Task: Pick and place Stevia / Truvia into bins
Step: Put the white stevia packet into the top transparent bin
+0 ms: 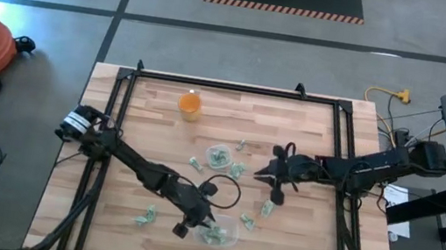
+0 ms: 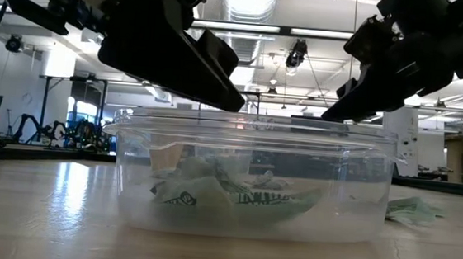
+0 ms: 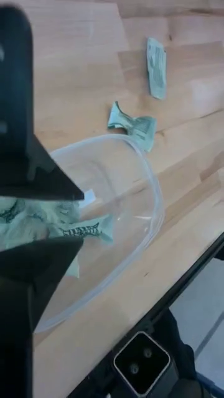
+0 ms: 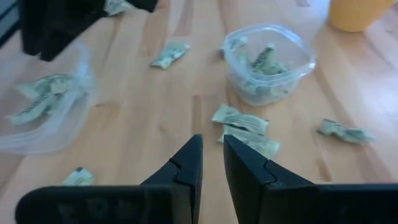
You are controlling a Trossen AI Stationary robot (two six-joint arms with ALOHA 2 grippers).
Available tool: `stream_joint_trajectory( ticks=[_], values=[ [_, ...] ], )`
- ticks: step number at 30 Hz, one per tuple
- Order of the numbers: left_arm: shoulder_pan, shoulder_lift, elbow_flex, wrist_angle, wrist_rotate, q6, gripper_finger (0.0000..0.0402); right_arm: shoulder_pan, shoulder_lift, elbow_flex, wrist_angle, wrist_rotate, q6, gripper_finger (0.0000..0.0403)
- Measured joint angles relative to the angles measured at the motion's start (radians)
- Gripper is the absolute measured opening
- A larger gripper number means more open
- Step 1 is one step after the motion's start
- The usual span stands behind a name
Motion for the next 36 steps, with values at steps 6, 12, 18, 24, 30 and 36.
stream_joint_trajectory(
  ticks=[6,12,18,24,30,36],
  values=[
    [0.001,-0.025,0.000,-0.054,-0.002,0.000,0.0144,0.000,0.000,0.000,-0.012,-0.108,-0.024,0.0057],
    [-0.007,-0.136,-0.004,-0.269,-0.098,-0.042,0.0152,0.025,0.000,-0.001,-0.139,-0.233,-0.033,0.0057],
    [-0.031,-0.246,-0.009,-0.389,-0.222,-0.080,0.0153,0.046,0.001,-0.001,-0.220,-0.232,-0.029,0.0057],
    [-0.056,-0.303,-0.024,-0.447,-0.358,-0.104,0.0153,0.046,0.006,-0.001,-0.127,-0.139,-0.116,0.0057],
    [-0.056,-0.319,-0.060,-0.444,-0.377,-0.133,0.0153,0.029,0.024,-0.001,-0.031,-0.022,-0.236,0.0079],
    [-0.056,-0.325,-0.072,-0.441,-0.392,-0.133,0.0153,-0.027,0.087,0.024,0.036,-0.016,-0.234,0.0120]
  ],
)
